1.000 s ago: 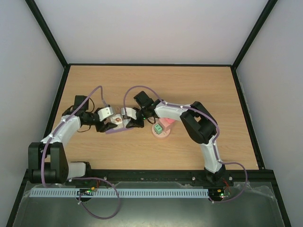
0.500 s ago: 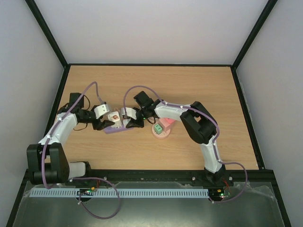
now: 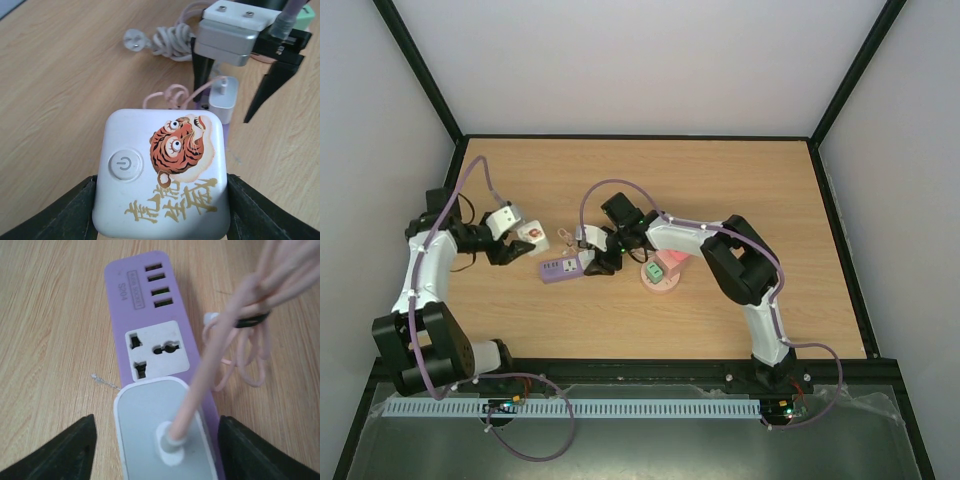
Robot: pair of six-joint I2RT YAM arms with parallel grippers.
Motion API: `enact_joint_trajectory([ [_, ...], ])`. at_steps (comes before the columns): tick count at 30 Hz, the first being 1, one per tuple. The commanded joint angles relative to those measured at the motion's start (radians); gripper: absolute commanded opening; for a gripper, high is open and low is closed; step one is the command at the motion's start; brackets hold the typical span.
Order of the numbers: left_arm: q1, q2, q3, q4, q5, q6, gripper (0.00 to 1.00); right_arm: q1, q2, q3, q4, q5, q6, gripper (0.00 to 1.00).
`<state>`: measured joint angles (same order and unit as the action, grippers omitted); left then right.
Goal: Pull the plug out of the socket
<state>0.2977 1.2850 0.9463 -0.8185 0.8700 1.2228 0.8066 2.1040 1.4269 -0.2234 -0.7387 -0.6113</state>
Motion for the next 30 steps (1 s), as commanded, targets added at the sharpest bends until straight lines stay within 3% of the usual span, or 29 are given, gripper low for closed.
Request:
enact_joint_trajectory([
  [1,0.044,-0.002,0.073,-0.029,0.009,0.007,0.37,0.004,-0.065,0.007,0.034,0.021,0.053,0.68],
  [12,0.093,0.086,0.275,0.006,-0.087,-0.075,0.39,0.001,-0.158,0.034,-0.001,0.070,0.074,0.98],
  [20,0.078,0.184,0.384,0.173,-0.296,-0.226,0.39,-0.007,-0.305,-0.036,0.002,0.134,0.129,0.98],
  [30,-0.039,0.301,0.450,0.326,-0.683,-0.217,0.40,-0.031,-0.521,-0.167,0.036,0.196,0.232,0.98],
])
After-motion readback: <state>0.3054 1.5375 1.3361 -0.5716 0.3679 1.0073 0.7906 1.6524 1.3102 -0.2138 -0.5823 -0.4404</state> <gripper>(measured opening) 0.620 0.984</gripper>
